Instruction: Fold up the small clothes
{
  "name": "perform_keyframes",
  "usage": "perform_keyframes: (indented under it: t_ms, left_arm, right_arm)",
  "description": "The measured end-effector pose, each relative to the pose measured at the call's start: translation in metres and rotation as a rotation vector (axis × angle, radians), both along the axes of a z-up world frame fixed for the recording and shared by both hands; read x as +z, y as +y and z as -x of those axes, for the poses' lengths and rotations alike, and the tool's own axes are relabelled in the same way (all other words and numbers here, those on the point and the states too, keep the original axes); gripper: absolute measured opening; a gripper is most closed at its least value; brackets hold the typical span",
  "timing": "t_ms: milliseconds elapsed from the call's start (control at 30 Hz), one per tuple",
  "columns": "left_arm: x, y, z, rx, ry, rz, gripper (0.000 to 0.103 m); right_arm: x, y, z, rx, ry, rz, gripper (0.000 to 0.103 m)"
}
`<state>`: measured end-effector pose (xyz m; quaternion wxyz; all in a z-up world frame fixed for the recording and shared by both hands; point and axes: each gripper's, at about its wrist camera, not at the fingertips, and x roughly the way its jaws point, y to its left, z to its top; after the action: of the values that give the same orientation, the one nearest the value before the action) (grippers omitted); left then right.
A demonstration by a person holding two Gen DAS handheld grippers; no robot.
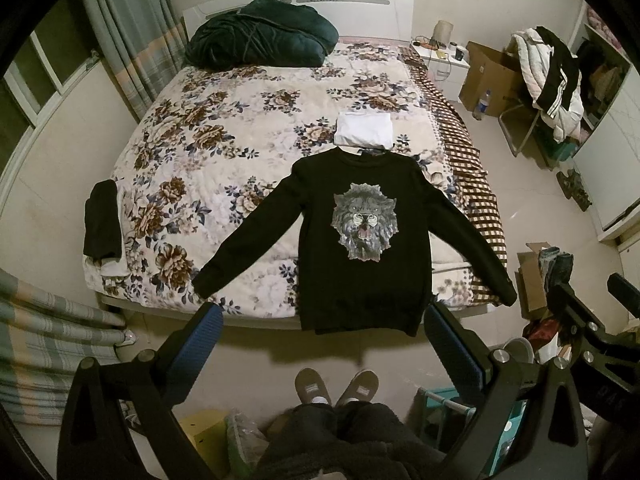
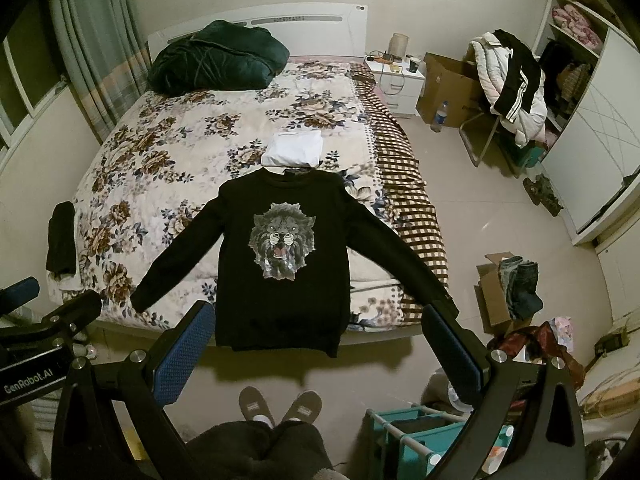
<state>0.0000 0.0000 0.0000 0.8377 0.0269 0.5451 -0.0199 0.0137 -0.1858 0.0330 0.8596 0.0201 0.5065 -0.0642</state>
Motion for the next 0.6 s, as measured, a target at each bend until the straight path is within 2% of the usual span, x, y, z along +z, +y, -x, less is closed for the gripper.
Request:
perform_keyframes:
  t_ms: [600]
  left_arm:
    - [0.0001, 0.0001, 0.0, 0.001, -0.004, 0.001, 0.103]
  right_arm:
    - [0.0019, 0.0002, 0.002, 0.002, -0.001, 0.006, 0.103]
